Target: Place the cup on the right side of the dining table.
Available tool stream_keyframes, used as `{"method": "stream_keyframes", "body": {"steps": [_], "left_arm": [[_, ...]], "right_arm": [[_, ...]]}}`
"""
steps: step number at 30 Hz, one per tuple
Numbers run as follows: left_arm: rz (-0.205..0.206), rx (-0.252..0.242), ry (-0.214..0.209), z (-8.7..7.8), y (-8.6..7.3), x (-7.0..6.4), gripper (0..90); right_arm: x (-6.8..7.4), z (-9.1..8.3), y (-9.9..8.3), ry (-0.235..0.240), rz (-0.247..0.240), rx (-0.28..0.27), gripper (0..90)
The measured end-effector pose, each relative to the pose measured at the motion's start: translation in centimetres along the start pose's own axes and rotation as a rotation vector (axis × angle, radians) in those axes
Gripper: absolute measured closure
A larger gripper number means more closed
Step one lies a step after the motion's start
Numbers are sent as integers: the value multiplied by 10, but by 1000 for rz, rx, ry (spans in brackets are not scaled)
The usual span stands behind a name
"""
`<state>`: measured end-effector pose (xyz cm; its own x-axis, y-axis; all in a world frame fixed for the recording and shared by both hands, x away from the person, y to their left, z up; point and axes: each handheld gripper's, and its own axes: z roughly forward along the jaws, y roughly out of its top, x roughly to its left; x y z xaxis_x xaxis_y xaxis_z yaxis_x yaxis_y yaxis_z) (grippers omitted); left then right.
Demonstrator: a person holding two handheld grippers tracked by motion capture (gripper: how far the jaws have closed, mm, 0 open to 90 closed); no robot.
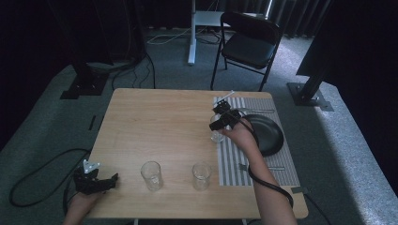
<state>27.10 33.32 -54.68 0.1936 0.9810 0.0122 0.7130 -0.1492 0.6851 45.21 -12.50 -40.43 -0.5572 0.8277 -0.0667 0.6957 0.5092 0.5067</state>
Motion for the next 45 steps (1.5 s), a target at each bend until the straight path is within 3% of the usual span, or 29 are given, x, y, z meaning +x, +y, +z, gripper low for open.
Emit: {"method": "stream_keyframes", "body": {"steps": [16, 22, 31, 45], "left_arm": [[0, 0, 0, 0, 0, 0, 6], [0, 0, 0, 0, 0, 0, 5], [0, 0, 0, 0, 0, 0, 6], [-1, 0, 0, 0, 0, 0, 6]], "right_arm": [[-33, 10, 19, -62, 82, 3, 278], [-41, 21, 23, -73, 93, 34, 278], [-57, 26, 32, -119, 115, 36, 278], [-79, 42, 40, -147, 166, 39, 278]]}}
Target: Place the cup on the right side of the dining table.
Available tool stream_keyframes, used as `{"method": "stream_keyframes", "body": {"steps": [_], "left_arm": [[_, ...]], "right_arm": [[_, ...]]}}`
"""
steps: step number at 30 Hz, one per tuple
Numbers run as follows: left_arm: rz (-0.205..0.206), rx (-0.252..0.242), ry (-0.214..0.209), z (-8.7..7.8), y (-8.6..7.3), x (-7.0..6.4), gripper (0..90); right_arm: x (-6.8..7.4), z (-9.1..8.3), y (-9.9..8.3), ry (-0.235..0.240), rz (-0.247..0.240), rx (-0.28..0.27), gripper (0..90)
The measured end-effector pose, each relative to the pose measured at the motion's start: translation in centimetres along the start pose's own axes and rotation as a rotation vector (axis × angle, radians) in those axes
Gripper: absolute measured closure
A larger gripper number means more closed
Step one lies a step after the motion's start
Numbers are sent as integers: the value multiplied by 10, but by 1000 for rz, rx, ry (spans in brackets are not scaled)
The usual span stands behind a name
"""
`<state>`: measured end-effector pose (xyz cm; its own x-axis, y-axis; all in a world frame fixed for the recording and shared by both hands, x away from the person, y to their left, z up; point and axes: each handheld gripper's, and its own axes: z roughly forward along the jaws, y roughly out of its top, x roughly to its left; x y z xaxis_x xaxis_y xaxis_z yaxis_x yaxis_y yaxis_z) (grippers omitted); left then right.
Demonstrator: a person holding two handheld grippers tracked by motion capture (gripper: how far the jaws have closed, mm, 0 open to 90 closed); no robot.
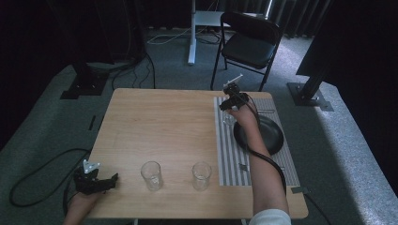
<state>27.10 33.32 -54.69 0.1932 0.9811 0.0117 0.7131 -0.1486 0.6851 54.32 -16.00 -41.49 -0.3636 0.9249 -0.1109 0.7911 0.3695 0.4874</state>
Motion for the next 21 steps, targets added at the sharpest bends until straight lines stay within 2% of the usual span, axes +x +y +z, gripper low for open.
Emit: {"method": "stream_keyframes", "body": {"steps": [6, 16, 21], "left_arm": [[0, 0, 0, 0, 0, 0, 6], [0, 0, 0, 0, 0, 0, 6], [0, 0, 0, 0, 0, 0, 5]], "right_arm": [[-7, 10, 8, 1, 14, 17, 278], [-11, 20, 10, 16, 25, 45, 278], [-11, 22, 9, 27, 35, 38, 277]]}}
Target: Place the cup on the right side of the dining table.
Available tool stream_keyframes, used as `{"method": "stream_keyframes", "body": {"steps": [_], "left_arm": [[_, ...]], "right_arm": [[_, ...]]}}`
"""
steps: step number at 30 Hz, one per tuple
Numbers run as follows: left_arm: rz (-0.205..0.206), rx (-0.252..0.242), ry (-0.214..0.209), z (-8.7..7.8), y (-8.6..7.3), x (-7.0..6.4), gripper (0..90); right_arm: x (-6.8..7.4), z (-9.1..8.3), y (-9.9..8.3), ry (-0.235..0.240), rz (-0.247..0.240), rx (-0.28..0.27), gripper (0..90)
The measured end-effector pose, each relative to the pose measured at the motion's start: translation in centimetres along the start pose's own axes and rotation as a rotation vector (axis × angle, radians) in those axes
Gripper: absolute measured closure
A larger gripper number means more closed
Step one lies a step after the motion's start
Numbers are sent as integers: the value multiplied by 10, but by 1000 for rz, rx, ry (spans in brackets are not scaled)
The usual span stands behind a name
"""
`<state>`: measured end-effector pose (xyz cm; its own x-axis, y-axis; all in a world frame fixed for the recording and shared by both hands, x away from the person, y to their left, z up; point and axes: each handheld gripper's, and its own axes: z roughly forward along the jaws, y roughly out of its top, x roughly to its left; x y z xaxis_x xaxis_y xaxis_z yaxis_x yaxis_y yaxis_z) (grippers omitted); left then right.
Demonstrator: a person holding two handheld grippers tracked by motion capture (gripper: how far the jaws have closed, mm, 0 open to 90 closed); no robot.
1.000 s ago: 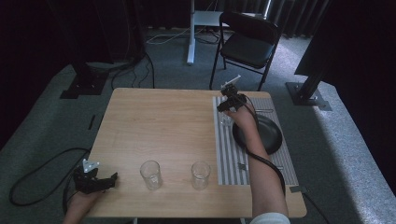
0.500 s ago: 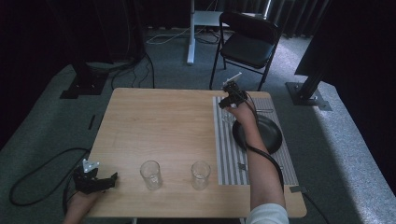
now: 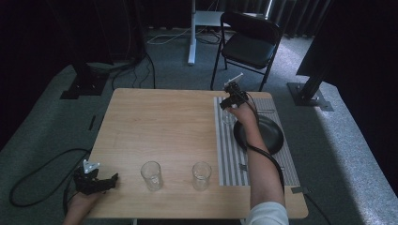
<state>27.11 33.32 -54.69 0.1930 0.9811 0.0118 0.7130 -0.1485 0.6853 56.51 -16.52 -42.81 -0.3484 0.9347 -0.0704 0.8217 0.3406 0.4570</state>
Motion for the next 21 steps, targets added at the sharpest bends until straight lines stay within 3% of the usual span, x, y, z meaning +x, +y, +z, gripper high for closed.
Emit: {"method": "stream_keyframes", "body": {"steps": [13, 21], "left_arm": [[0, 0, 0, 0, 0, 0, 6], [0, 0, 0, 0, 0, 0, 6]], "right_arm": [[-2, -1, -5, 1, 37, -6, 270], [-7, 0, -12, 32, 85, -3, 199]]}}
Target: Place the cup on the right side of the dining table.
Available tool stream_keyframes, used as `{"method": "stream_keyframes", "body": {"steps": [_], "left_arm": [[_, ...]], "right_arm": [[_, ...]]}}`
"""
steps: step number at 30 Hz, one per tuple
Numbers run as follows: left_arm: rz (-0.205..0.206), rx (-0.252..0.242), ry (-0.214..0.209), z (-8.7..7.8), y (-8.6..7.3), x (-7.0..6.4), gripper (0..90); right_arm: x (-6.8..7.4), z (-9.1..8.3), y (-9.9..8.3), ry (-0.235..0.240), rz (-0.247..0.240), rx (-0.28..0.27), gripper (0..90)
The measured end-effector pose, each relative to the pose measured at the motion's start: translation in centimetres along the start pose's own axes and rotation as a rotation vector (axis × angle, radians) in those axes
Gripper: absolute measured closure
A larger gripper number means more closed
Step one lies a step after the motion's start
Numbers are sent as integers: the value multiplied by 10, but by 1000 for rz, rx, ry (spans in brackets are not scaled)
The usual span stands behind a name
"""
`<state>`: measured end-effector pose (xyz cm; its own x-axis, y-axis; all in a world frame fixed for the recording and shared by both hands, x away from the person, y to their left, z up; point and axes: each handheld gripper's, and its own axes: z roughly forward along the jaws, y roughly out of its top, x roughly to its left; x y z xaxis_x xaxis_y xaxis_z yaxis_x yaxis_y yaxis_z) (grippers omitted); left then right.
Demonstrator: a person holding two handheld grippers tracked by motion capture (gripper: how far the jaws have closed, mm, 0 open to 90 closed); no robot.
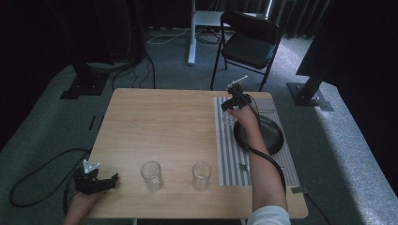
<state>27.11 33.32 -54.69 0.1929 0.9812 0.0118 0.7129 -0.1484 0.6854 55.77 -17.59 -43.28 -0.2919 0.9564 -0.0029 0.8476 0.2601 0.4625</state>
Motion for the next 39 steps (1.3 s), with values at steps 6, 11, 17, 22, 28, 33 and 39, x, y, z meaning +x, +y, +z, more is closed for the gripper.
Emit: {"method": "stream_keyframes", "body": {"steps": [6, 11, 17, 22, 28, 33, 39], "left_arm": [[0, 0, 0, 0, 0, 0, 6], [0, 0, 0, 0, 0, 0, 6], [0, 0, 0, 0, 0, 0, 6], [0, 0, 0, 0, 0, 0, 6], [0, 0, 0, 0, 0, 0, 6], [0, 1, 1, 0, 0, 0, 6], [-1, 1, 1, 0, 0, 0, 6]], "right_arm": [[-2, 0, -10, 13, 12, -2, 198], [-2, 0, -17, 25, 24, -8, 199], [-2, -1, -25, 41, 36, -21, 199], [0, 0, -30, 49, 39, -22, 198], [1, -3, -35, 42, 44, -33, 198], [-1, -7, -40, 44, 47, -41, 199], [-3, -10, -49, 58, 57, -50, 199]]}}
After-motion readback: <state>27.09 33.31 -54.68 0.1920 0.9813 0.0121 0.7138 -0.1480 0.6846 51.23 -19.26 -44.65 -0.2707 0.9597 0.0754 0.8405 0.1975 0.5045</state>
